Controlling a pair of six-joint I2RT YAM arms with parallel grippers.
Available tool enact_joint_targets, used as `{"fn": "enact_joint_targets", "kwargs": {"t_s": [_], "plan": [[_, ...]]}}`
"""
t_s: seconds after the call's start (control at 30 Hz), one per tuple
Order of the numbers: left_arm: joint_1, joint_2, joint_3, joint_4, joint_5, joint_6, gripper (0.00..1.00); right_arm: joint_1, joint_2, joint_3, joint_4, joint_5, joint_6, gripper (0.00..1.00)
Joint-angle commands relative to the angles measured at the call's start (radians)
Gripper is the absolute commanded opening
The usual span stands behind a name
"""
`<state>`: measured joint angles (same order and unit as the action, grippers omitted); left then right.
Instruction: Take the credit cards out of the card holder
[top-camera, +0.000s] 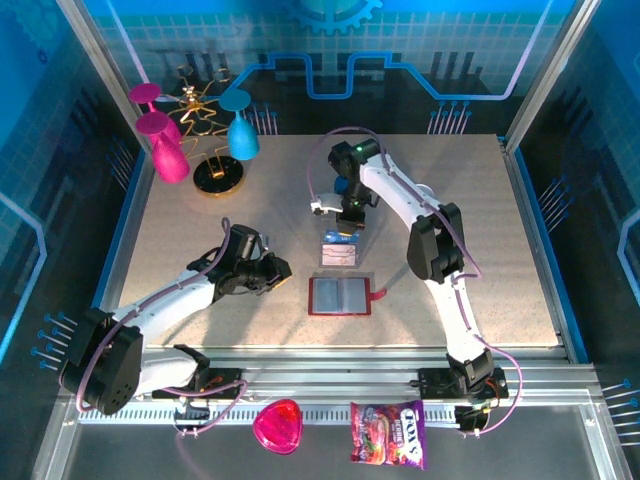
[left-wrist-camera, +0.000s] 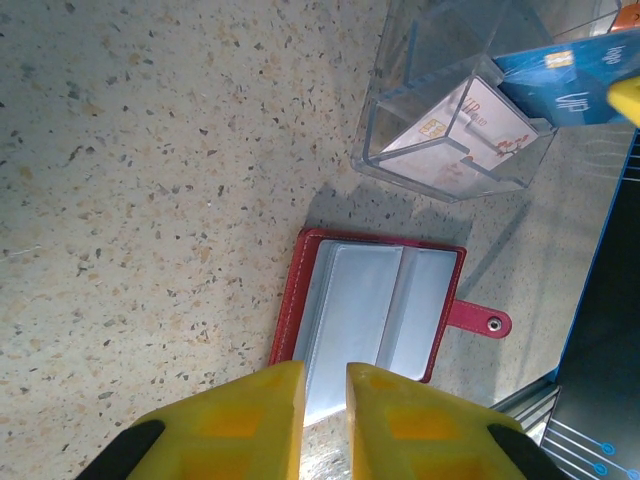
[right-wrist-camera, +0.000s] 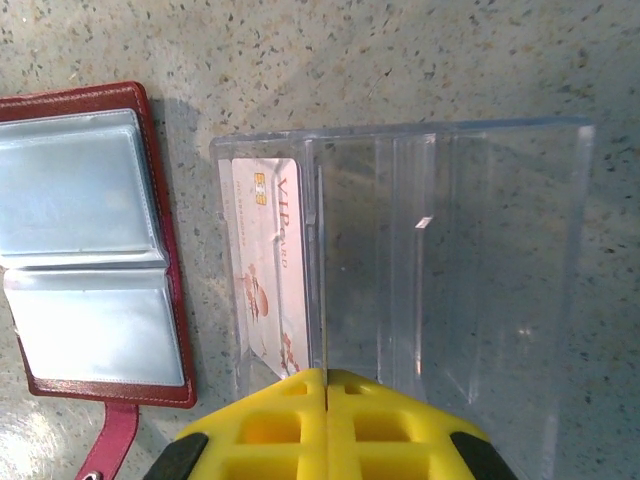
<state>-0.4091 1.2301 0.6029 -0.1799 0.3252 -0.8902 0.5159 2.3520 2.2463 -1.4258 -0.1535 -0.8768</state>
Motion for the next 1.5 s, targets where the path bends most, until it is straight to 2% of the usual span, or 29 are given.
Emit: {"fn": "enact_joint_targets", "kwargs": {"t_s": [0.0,0.17,0.23,0.3,0.57,0.8,1.07,1.27,1.47], "plan": [[0.010,-0.003,-0.009,-0.020,-0.004,0.007,0.18,0.003,0.033,0.022,-0.051,-0.017,-0.022,0.00],[0.012,-0.001,-0.009,-0.021,-0.003,0.008,0.18,0.005,0.048,0.024,-0.051,-0.038,-0.023,0.02],[0.014,-0.001,-0.011,-0.020,-0.003,0.008,0.18,0.007,0.051,0.024,-0.050,-0.041,-0.022,0.14],[0.014,-0.001,-0.011,-0.020,-0.005,0.007,0.18,0.006,0.050,0.026,-0.049,-0.035,-0.020,0.19],[0.013,0.007,-0.008,-0.010,0.003,0.005,0.18,-0.001,-0.011,0.021,0.010,-0.003,0.007,0.22],[0.014,0.017,-0.005,0.006,0.012,0.000,0.18,-0.001,-0.096,-0.046,0.108,0.030,0.042,0.20],[0.013,0.044,-0.005,0.033,0.030,-0.006,0.18,0.001,-0.164,-0.205,0.266,0.057,0.081,0.05],[0.014,0.066,0.000,0.051,0.042,-0.007,0.18,0.009,-0.158,-0.256,0.320,0.067,0.098,0.00],[0.013,0.090,0.001,0.077,0.061,-0.013,0.18,0.013,-0.160,-0.310,0.378,0.075,0.113,0.00]]}}
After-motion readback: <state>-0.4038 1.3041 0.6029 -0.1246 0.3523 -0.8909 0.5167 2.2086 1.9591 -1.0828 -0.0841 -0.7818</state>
